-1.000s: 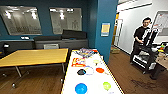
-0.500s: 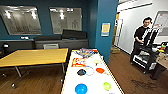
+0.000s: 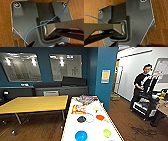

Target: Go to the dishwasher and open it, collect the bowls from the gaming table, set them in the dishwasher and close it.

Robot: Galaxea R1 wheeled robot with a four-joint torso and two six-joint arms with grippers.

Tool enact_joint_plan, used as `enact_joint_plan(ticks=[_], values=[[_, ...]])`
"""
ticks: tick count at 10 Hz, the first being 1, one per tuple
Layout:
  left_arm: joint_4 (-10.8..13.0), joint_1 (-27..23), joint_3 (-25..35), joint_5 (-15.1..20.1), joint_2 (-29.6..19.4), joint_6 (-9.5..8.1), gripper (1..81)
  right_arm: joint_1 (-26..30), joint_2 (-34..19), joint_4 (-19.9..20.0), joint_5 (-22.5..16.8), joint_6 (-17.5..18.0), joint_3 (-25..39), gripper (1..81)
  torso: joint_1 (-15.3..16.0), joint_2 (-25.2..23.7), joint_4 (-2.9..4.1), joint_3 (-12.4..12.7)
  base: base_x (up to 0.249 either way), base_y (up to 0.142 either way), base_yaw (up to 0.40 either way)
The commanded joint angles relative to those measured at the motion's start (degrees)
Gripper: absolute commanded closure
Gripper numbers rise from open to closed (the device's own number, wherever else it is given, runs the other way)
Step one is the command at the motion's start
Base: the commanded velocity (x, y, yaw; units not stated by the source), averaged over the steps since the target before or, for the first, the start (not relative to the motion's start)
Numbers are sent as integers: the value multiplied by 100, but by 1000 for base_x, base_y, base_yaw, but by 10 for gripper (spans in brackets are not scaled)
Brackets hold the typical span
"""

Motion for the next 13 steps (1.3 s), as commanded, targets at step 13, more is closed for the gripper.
enact_joint_plan(ticks=[13], values=[[30, -217, 181, 143, 8, 17, 10, 2666, -6414, 667, -279, 833, 7229, 10, -2, -2, 0, -1028, 0, 0, 0]])
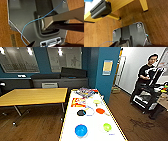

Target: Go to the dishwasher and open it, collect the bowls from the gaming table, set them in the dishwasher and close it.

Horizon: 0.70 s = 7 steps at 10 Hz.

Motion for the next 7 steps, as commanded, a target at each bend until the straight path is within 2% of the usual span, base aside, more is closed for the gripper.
enact_joint_plan(ticks=[1, 3, 5, 7], values=[[19, -129, 43, 298, 21, 14, 10, 1316, -1024, 520, -671, 86, 736, 10, 0, 0, 0, -388, 0, 0, 0], [10, -129, 43, 298, 21, 14, 10, 2064, -1182, 732, -1242, 130, 832, 10, 5, 4, 0, -644, 0, 0, 0], [10, -129, 43, 298, 12, 14, 10, 2792, -1401, 803, -1655, 330, 824, 10, 6, 6, 0, -896, 0, 0, 0], [10, -129, 43, 298, 3, 14, 10, 3435, -1482, 803, -2133, 622, 754, 10, 9, 11, 0, -833, 0, 0, 0]])
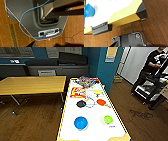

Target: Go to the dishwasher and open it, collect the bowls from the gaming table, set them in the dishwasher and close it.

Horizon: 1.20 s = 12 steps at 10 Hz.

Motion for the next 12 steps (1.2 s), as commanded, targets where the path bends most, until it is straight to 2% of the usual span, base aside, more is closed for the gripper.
enact_joint_plan(ticks=[1, 2, 3, 6, 7, 9, 12], values=[[4, -7, 43, 339, 29, 14, 10, 1300, -664, 249, -1041, 628, -16, 10, 0, 0, 0, 2, 0, 0, 0], [-5, -16, 43, 339, 38, 6, 10, 1501, -604, 241, -1042, 933, -198, 10, 2, 2, 0, -11, 0, 0, 0], [-5, -24, 43, 339, 47, 6, 10, 1633, -585, 241, -953, 1050, -377, 10, 2, 2, 0, -9, 0, 0, 0], [-14, -42, 43, 339, 47, -3, 10, 2047, -384, 258, -224, 1225, -1112, 10, 5, 5, 0, -11, 0, 0, 0], [-14, -51, 43, 339, 64, -3, 10, 2335, -261, 293, -249, 1225, -1376, 10, 5, 5, 0, -13, 0, 0, 0], [-14, -51, 43, 339, 73, -3, 10, 2724, -14, 417, -276, 1331, -1449, 10, 5, 5, 0, -13, 0, 0, 0], [-23, -51, 43, 348, 56, -12, 10, 2874, 698, 434, -329, 1577, -1783, 10, 9, 7, 0, -15, 0, 0, 0]])
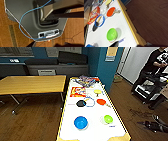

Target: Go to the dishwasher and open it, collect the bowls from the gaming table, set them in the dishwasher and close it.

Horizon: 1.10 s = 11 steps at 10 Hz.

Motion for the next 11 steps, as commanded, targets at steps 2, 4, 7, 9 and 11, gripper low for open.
enact_joint_plan(ticks=[2, 4, 7, 9, 11], values=[[-29, -2, 43, 348, 38, -7, 10, 630, 477, 180, -120, 607, -747, 10, 0, 2, 0, 0, 0, 0, 0], [-29, -2, 43, 348, 38, -7, 10, 657, 618, 136, -120, 1355, -1003, 10, 0, 4, 0, -2, 0, 0, 0], [-11, -2, 34, 357, 38, -16, 10, 702, 882, 154, -120, 1812, -1486, 10, 2, 4, 0, -2, 0, 0, 0], [-11, -10, 34, 357, 38, -16, 10, 710, 1242, 127, -111, 1997, -1811, 10, 2, 4, 0, -4, 0, 0, 0], [-20, -11, 25, 357, 30, -16, 10, 841, 1592, 136, -120, 1997, -2100, 10, 2, 4, 0, -4, 0, 0, 0]])
